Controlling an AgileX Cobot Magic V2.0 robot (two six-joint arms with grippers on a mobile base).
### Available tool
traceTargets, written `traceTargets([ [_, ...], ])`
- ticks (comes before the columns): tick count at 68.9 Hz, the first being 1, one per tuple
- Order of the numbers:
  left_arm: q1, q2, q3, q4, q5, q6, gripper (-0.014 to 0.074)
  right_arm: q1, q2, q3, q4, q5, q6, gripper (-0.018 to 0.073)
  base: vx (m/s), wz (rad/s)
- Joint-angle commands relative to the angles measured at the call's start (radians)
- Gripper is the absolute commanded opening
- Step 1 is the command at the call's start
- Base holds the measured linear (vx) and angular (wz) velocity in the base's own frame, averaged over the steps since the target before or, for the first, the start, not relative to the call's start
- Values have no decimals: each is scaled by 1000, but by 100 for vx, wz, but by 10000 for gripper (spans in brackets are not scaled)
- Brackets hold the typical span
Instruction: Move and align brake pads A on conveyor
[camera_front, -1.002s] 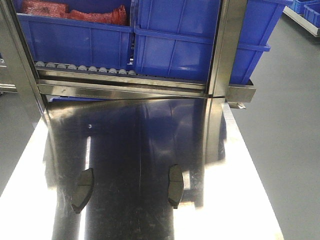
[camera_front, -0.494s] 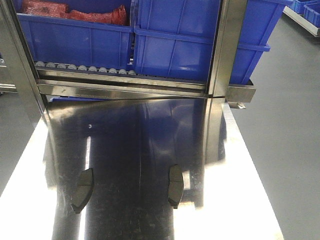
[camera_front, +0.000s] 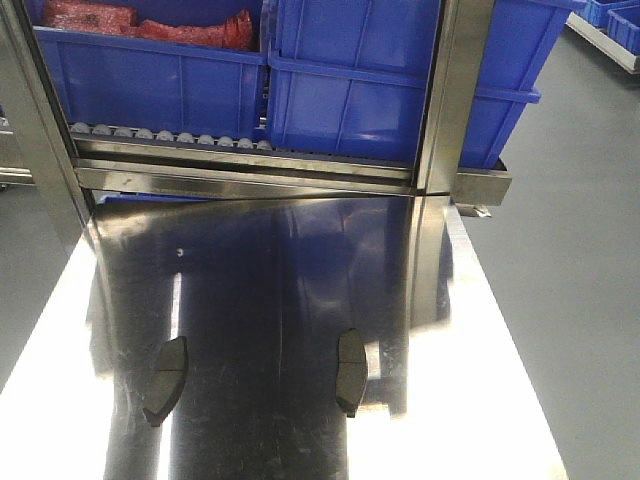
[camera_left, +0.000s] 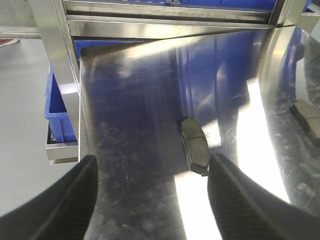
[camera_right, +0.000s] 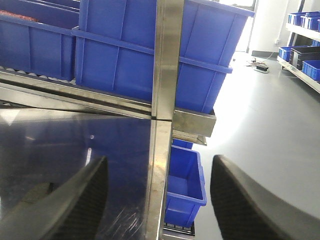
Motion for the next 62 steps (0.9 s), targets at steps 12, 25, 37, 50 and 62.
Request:
traceTargets([
  [12, -4, 14, -24, -8, -68, -4, 443, -6, 11, -25, -9, -81, -1, 429, 0, 0],
  [25, -4, 14, -24, -8, -68, -4, 443, -6, 11, -25, -9, -81, -1, 429, 0, 0],
  [37, -4, 14, -24, -8, -68, -4, 443, -6, 11, -25, -9, -81, -1, 429, 0, 0],
  [50, -4, 14, -24, -8, -68, -4, 443, -6, 11, -25, -9, -81, -1, 429, 0, 0],
  [62, -4, 14, -24, -9, -68, -7, 443, -6, 11, -25, -9, -81, -1, 429, 0, 0],
])
